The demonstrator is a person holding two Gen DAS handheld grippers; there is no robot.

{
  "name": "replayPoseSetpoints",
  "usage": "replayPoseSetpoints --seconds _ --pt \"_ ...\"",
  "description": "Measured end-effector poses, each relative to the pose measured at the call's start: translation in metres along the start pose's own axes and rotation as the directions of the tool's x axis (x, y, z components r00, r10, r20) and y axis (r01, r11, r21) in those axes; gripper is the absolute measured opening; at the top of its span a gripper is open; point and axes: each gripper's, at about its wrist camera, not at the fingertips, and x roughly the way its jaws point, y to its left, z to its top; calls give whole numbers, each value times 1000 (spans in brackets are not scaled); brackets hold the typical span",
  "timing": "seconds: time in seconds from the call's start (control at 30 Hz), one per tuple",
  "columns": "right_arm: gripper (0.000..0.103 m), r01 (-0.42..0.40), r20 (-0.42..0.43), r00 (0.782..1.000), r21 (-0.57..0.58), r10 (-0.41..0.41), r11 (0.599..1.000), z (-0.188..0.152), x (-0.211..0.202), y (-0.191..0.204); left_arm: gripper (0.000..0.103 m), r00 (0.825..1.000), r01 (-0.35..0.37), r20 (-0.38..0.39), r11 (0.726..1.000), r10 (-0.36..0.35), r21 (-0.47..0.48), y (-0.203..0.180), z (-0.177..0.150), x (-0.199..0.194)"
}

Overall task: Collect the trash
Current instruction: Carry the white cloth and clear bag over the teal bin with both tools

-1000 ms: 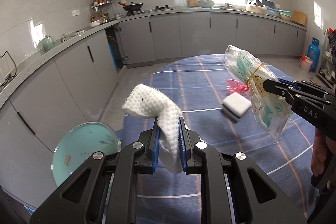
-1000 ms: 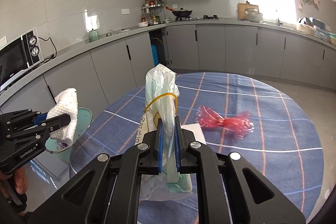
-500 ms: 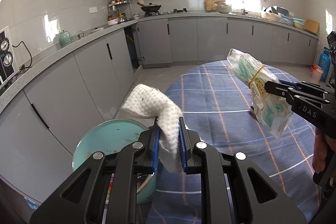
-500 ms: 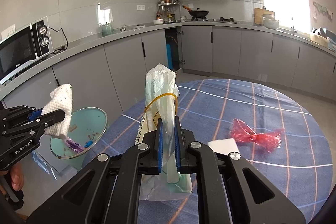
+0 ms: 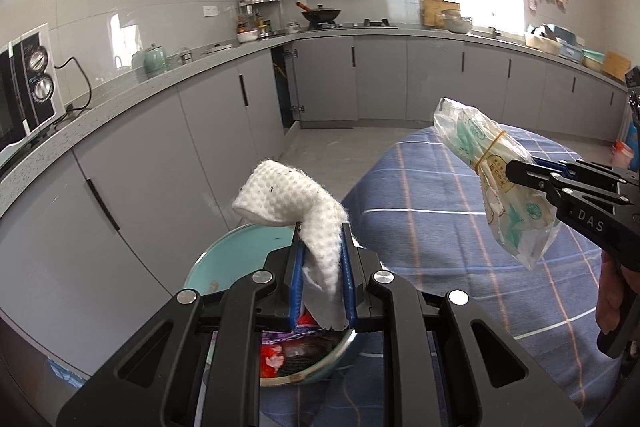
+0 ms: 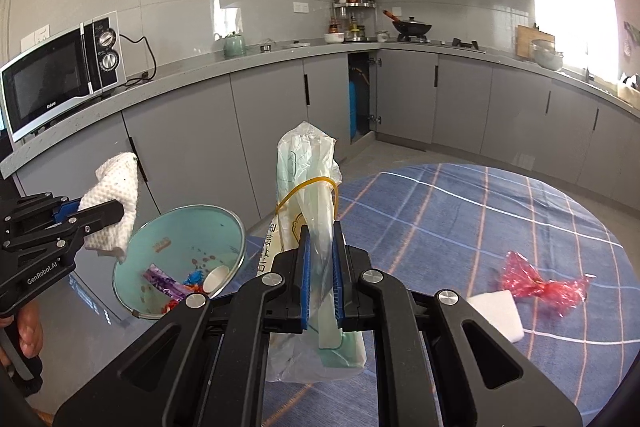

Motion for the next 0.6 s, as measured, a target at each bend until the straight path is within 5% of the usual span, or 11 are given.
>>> replayPoseSetpoints --seconds 0.6 --pt "10 -66 -34 997 -73 64 995 11 42 53 17 996 -79 -37 994 76 -81 59 -13 19"
